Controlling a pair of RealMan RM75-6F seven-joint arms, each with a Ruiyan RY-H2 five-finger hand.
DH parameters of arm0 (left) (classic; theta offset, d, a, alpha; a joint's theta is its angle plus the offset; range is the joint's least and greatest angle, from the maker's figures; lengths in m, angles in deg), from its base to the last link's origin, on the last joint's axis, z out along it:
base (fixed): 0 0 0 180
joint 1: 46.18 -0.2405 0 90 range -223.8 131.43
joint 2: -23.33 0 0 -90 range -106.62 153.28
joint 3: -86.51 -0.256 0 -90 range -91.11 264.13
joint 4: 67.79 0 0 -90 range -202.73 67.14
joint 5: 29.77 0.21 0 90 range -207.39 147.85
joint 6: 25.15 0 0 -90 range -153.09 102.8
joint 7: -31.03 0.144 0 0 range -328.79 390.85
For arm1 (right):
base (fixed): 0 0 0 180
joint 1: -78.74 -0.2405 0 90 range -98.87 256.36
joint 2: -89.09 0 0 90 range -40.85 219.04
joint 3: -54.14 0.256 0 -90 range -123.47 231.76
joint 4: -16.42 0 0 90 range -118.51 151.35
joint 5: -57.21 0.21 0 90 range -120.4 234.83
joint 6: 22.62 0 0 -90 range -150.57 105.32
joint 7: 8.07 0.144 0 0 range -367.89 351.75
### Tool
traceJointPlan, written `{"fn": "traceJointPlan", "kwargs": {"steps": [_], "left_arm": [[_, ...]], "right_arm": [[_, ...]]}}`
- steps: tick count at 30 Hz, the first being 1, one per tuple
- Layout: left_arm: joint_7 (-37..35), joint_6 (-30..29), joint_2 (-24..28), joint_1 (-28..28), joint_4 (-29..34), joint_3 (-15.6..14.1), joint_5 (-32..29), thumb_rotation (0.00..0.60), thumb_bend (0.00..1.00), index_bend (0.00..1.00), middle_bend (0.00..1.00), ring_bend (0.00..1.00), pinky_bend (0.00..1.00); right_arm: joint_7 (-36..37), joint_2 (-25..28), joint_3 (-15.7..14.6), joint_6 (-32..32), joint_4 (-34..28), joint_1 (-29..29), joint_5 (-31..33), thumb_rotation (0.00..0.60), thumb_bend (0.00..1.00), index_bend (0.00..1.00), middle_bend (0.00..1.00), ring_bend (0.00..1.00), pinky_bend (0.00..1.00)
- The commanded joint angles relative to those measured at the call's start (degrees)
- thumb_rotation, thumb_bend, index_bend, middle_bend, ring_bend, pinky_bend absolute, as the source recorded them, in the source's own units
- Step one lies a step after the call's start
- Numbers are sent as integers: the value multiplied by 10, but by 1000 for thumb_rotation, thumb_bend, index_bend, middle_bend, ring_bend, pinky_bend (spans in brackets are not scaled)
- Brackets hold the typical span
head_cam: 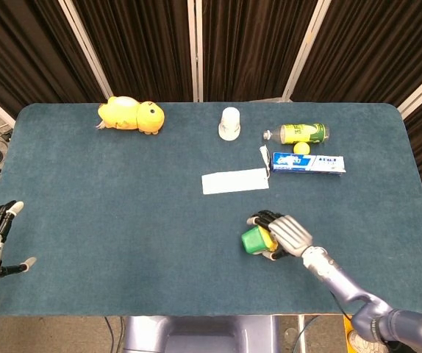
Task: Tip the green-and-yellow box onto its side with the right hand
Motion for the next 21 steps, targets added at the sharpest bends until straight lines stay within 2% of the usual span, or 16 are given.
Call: {"fn": "traceJointPlan", "kwargs": {"steps": [1,8,13,17,21], "left_arm": [[0,-1,0,0,0,0,1,600,0,0,0,0,0],[2,-3,-1,0,2,-2,7,600,0,0,0,0,0],[2,-4,-1,-1,4,-3,10,600,0,0,0,0,0],[3,-5,-1,-1,4,-3,10,600,0,0,0,0,0],[2,-4,-1,0,4,-3,10,600,0,0,0,0,0]], "right_arm": [[27,26,-14,-10,-7,9,-18,600,146,63,82,28,0],[56,77,-34,-51,-25,35,-43,600,140,32,33,3,0],[29,100,-32,-69,-47,45,-50,600,124,0,0,0,0],[-55,132,-28,-58,-98,35,-64,600,95,0,0,0,0],[-176,159,-11,-7,-165,8,-60,600,45,0,0,0,0]]}}
